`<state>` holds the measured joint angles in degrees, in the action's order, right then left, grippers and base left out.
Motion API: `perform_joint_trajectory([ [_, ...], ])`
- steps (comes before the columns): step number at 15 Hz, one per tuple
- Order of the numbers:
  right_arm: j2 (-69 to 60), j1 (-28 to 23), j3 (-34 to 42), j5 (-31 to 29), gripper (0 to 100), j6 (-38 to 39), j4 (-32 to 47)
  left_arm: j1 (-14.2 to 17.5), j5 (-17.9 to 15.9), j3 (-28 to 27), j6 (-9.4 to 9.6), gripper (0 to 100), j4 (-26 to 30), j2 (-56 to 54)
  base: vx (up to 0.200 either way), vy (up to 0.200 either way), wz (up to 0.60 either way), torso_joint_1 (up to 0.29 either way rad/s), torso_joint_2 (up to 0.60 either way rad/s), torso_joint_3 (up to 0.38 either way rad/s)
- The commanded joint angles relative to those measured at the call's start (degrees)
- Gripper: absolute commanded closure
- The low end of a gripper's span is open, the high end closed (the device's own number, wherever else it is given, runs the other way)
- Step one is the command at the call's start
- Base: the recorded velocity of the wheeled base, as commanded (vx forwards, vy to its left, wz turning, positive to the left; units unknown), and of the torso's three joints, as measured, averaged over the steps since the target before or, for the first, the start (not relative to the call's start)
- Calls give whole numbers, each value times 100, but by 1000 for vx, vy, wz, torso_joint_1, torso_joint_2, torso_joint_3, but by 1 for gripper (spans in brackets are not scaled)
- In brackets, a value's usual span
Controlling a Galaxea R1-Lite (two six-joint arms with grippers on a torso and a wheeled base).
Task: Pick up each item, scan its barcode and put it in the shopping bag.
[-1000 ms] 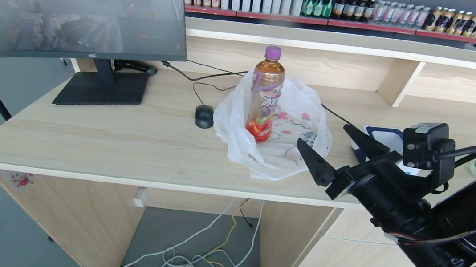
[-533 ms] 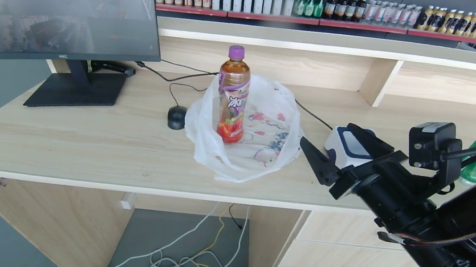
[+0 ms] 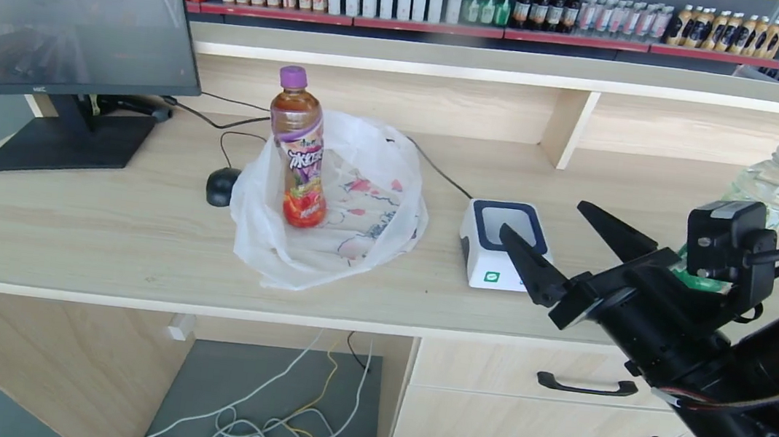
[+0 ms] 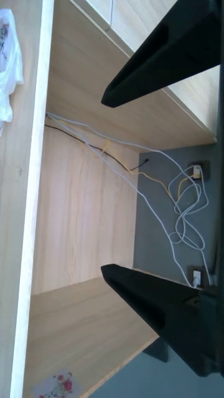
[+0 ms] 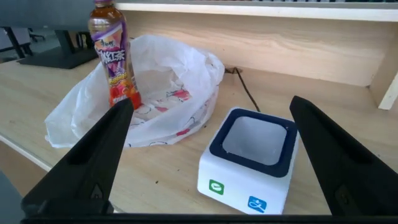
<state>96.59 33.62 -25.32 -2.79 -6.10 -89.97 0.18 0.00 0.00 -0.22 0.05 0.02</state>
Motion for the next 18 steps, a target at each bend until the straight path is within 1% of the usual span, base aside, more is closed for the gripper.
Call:
perform_joint_trajectory([
  [1, -52, -5, -8, -2, 0, -6, -3, -1, 0, 0, -4, 0, -5, -2, 0, -200, 0, -2, 7, -2],
  [10, -149, -49, 133, -2, 0, -23, -3, -1, 0, 0, -22, 0, -14, -2, 0, -200, 0, 3, 2, 2],
  [12, -158, -207, 229, -2, 0, -23, -3, -1, 0, 0, -22, 0, -14, -2, 0, -200, 0, 2, 10, 2],
  [18, -202, -233, 256, -2, 0, -23, -3, -1, 0, 0, -4, 0, -5, -2, 0, -200, 0, 6, 5, 6],
])
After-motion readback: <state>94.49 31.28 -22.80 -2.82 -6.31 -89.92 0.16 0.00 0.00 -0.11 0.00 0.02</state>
